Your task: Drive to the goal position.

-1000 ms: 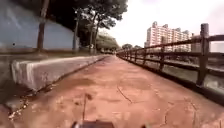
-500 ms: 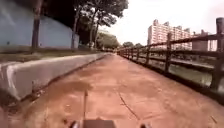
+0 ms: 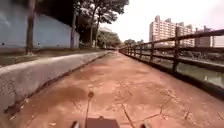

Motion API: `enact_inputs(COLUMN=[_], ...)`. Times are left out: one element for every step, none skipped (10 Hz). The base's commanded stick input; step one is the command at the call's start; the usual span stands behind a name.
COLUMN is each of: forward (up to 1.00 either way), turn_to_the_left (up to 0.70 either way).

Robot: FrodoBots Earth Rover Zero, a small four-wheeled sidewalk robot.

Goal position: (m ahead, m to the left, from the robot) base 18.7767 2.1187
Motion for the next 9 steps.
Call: enact_inputs(forward=[0.7, 0.7, 0.7, 0.7, 0.7, 0.7, 0.7, 0.7, 0.7], turn_to_the_left=[0.0, 0.0, 0.0, 0.0, 0.0, 0.0, 0.0, 0.0, 0.0])
